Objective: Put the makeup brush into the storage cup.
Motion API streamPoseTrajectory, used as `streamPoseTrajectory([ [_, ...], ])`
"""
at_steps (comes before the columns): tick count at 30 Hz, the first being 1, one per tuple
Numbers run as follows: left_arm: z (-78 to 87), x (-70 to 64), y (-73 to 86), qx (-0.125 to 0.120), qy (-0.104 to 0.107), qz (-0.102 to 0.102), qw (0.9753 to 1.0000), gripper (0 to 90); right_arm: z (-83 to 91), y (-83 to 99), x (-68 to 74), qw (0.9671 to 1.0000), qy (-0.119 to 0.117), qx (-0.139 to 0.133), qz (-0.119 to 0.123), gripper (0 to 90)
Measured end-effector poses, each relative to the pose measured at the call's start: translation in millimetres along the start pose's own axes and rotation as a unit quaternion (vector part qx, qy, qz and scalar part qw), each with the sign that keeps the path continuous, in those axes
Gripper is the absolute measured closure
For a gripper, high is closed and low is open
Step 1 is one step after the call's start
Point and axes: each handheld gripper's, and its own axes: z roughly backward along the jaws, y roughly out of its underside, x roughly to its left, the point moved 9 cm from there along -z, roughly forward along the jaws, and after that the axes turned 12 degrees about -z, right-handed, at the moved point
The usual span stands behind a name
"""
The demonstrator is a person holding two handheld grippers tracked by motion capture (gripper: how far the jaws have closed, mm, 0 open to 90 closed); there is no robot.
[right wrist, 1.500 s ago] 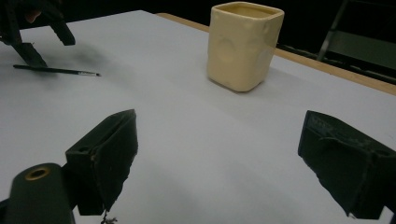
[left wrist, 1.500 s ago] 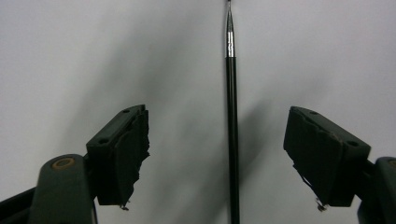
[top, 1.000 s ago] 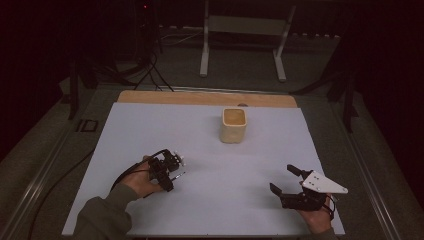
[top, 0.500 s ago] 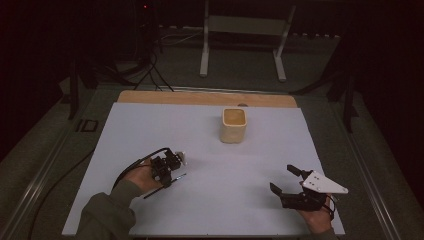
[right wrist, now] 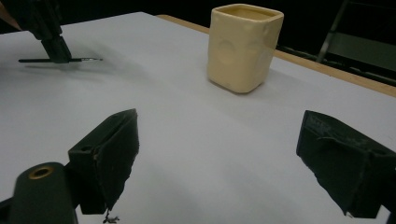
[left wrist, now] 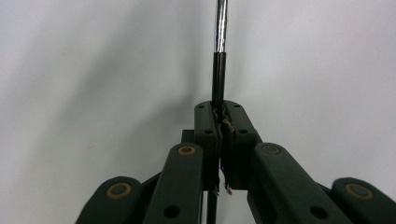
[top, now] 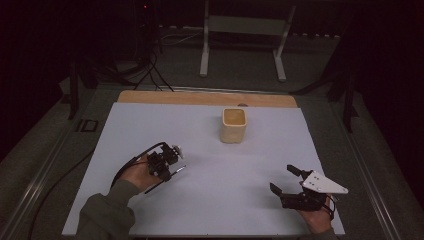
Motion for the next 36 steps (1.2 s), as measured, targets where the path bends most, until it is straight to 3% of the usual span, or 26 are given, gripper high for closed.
streamPoseTrajectory([
  [14,29.5,7.4,-13.8,-0.067,-0.015,0.017,0.9975,87.1,0.1,-0.3,0.0,1.0,0.001,-0.001,0.0,12.8],
  [21,34.4,10.6,-16.9,-0.082,-0.02,0.024,0.9962,87.1,0.2,-0.4,0.1,1.0,0.001,-0.002,0.0,12.8],
  [25,37.8,13.6,-20.5,-0.103,-0.028,0.034,0.9938,87.1,0.4,-0.7,0.0,1.0,0.001,-0.003,0.0,12.8],
  [36,47.8,16.1,-25.3,-0.124,-0.035,0.044,0.9907,87.1,0.4,-0.9,0.7,1.0,-0.002,-0.004,0.0,12.3],
])
